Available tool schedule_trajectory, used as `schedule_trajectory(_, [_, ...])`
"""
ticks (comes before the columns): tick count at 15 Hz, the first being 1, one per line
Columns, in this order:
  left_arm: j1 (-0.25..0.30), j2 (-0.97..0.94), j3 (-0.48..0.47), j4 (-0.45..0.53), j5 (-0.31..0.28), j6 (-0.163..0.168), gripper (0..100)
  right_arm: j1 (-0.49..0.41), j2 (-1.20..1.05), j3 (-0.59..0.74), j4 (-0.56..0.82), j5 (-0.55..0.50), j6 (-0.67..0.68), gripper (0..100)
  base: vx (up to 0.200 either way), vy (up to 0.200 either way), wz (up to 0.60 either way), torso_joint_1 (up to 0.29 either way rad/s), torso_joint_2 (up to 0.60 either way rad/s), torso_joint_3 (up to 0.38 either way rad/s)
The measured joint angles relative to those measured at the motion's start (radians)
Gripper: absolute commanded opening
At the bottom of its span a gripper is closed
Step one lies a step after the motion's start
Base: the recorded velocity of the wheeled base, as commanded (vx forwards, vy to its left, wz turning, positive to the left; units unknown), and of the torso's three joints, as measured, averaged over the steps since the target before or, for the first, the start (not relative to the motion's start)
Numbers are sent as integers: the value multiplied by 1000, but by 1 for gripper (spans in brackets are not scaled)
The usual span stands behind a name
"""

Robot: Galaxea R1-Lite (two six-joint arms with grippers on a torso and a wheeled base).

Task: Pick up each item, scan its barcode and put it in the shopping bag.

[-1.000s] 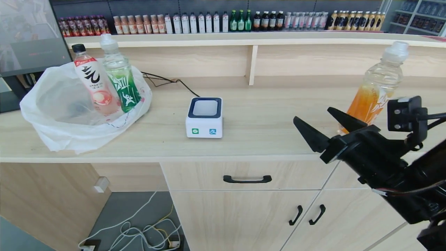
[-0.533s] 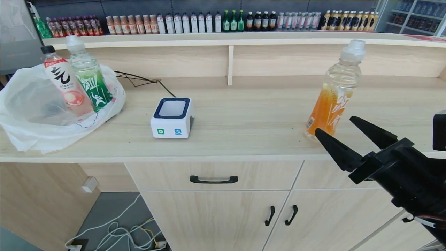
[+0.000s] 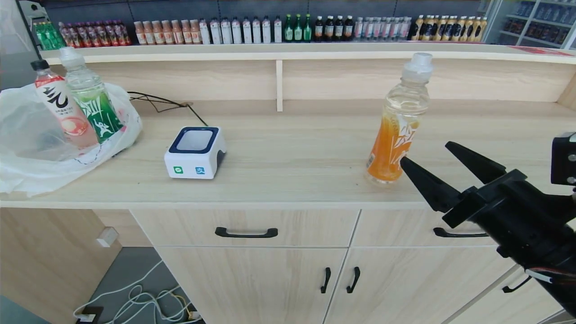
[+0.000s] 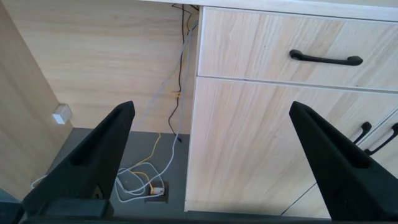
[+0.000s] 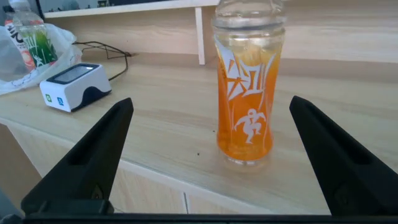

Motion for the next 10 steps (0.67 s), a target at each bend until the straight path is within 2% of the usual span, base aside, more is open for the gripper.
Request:
schedule_trajectory(4, [0,0,0,-2,1,3,100,-5,1,-14,-1,0,1,100,0,0,0,0,0,0])
schedule_trajectory(10, [1,0,0,0,1,3,100,-59,32,-35,-1,-3,-47,100,0,0,0,0,0,0])
